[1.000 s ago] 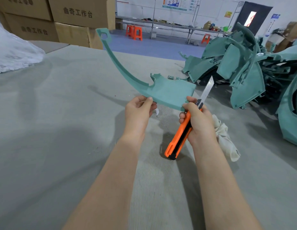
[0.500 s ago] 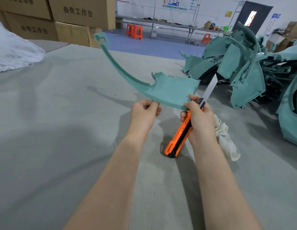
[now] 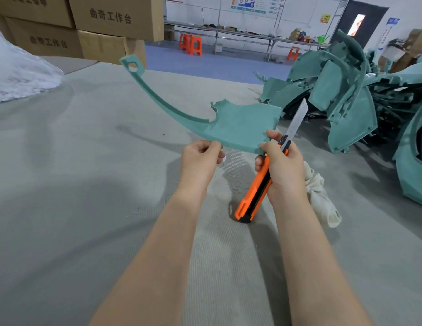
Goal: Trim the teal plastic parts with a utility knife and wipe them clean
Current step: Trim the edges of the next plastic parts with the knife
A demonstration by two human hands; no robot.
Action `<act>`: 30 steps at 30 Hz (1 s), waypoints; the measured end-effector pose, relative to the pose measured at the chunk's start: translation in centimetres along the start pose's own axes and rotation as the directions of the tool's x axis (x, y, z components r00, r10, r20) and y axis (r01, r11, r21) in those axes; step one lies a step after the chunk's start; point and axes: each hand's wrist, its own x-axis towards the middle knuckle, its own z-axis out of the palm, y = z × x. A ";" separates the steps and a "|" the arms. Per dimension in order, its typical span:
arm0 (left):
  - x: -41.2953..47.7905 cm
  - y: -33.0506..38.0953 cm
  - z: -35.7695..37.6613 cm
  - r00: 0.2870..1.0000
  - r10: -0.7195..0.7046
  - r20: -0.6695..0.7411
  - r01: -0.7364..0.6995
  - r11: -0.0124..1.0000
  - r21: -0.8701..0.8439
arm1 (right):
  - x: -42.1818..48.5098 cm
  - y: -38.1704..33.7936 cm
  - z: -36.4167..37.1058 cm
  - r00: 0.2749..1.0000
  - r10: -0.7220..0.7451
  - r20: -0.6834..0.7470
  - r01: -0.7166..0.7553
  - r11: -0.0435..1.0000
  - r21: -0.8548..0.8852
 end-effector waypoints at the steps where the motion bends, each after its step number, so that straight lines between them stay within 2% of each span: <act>1: 0.0 0.1 0.0 1.000 0.010 -0.003 -0.010 1.000 0.011 | 0.0 0.0 0.0 1.000 -0.003 0.001 0.003 1.000 -0.002; 9: -0.2 0.0 0.0 0.998 0.056 0.002 -0.056 0.993 0.107 | 0.0 -0.1 -0.1 1.000 -0.010 -0.005 0.010 1.000 -0.019; 18: -0.2 0.0 0.2 0.996 0.024 0.089 -0.024 1.000 0.006 | 0.0 -0.3 -0.1 0.998 0.036 -0.043 -0.033 0.997 0.067; 26: -0.3 0.2 0.1 0.998 0.035 0.058 -0.035 0.999 0.014 | -0.1 -0.2 -0.1 0.999 0.024 -0.023 -0.024 0.999 0.023; 30: -0.3 0.3 0.0 0.999 -0.004 0.041 0.003 0.999 0.039 | -0.1 -0.2 -0.1 1.000 -0.011 -0.023 0.010 1.000 -0.028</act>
